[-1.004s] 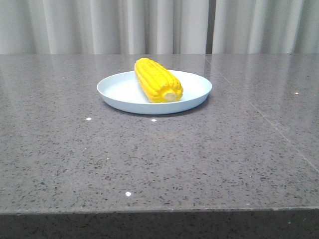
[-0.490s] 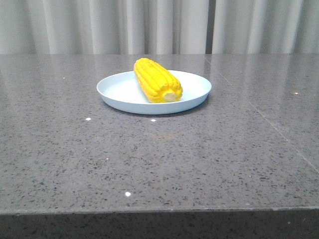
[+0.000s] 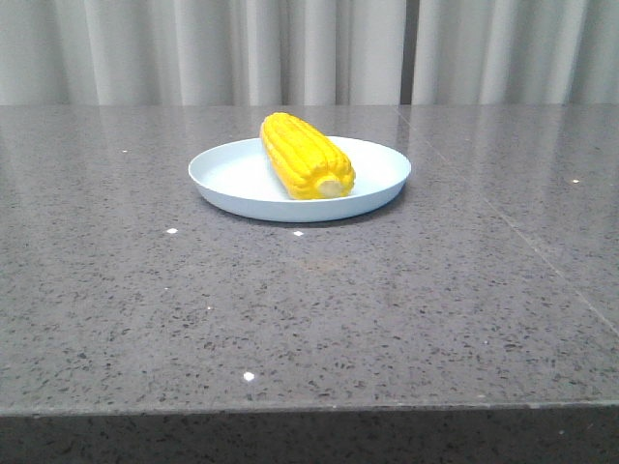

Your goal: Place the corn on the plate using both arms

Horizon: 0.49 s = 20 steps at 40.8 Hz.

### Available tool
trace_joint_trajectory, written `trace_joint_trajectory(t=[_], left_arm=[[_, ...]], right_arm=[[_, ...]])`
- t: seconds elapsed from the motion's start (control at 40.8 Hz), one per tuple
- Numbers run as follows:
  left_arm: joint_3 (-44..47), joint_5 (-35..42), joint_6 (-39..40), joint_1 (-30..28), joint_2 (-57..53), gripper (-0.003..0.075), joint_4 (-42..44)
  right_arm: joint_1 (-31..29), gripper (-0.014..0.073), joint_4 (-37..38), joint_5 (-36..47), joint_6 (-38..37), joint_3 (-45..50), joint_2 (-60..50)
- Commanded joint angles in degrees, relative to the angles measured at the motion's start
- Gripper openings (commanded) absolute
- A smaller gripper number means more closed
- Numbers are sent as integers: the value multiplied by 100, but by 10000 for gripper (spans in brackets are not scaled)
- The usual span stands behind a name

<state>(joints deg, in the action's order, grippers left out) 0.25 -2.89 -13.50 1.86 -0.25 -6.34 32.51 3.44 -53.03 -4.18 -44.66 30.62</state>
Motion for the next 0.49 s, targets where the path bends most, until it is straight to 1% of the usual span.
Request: trace_joint_trajectory(t=[0.0,0.073,0.465], left_arm=[[28,486,180,-3,-121,-20,-35],[28,486,354,-3,-121,-20,78],[28,512,354,-3,-121,-20,107]], right_arm=[[1,-68,70,347,34,-136,19],[1,-68,70,347,34,-136,19],[1,-68,70,347,34,-136,19]])
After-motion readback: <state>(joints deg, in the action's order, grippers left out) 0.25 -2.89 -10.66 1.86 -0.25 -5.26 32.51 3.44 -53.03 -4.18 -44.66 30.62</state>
